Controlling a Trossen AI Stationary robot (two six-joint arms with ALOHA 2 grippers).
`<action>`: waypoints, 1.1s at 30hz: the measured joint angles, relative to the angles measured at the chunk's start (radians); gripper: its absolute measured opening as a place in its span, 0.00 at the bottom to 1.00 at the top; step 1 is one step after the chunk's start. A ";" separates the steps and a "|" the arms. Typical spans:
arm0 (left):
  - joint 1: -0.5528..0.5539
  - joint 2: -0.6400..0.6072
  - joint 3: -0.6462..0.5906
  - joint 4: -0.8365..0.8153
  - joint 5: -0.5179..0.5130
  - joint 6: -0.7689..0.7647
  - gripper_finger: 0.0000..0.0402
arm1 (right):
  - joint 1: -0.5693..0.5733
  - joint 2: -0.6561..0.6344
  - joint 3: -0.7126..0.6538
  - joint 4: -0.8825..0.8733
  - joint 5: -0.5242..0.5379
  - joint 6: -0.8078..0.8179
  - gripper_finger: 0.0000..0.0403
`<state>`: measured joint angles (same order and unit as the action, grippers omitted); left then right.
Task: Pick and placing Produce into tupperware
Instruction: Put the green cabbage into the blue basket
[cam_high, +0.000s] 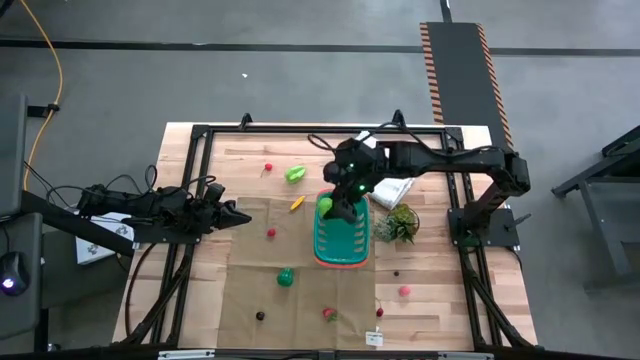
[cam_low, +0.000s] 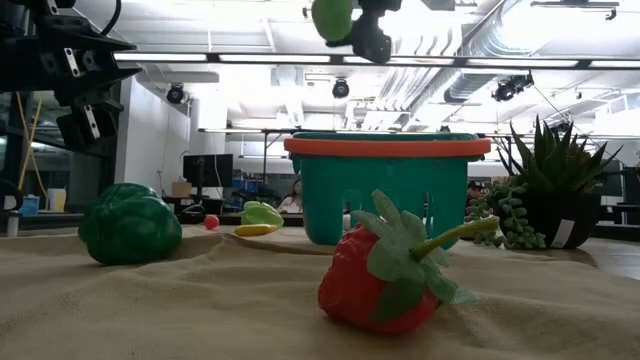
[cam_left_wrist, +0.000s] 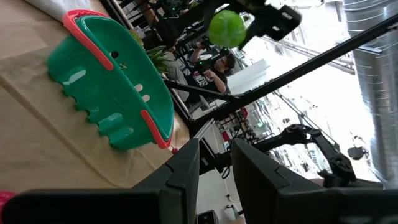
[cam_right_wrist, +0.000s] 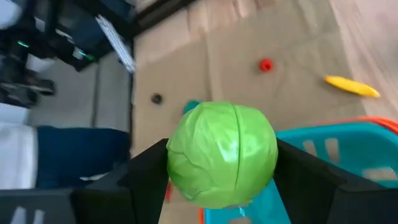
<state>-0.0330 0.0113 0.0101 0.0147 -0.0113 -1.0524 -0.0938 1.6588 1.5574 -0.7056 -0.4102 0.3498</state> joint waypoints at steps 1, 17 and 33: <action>0.000 0.000 0.000 0.000 0.000 0.000 0.21 | 0.004 0.000 0.000 -0.018 0.013 -0.012 0.60; 0.000 0.000 0.000 0.000 0.000 0.000 0.21 | 0.025 0.001 0.000 -0.169 0.214 -0.054 0.60; 0.000 0.000 0.000 0.000 0.000 0.000 0.21 | 0.025 0.210 0.447 -0.545 0.412 -0.252 0.60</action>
<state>-0.0330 0.0115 0.0097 0.0151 -0.0109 -1.0525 -0.0690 1.8686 2.0046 -1.2507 0.0019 0.0978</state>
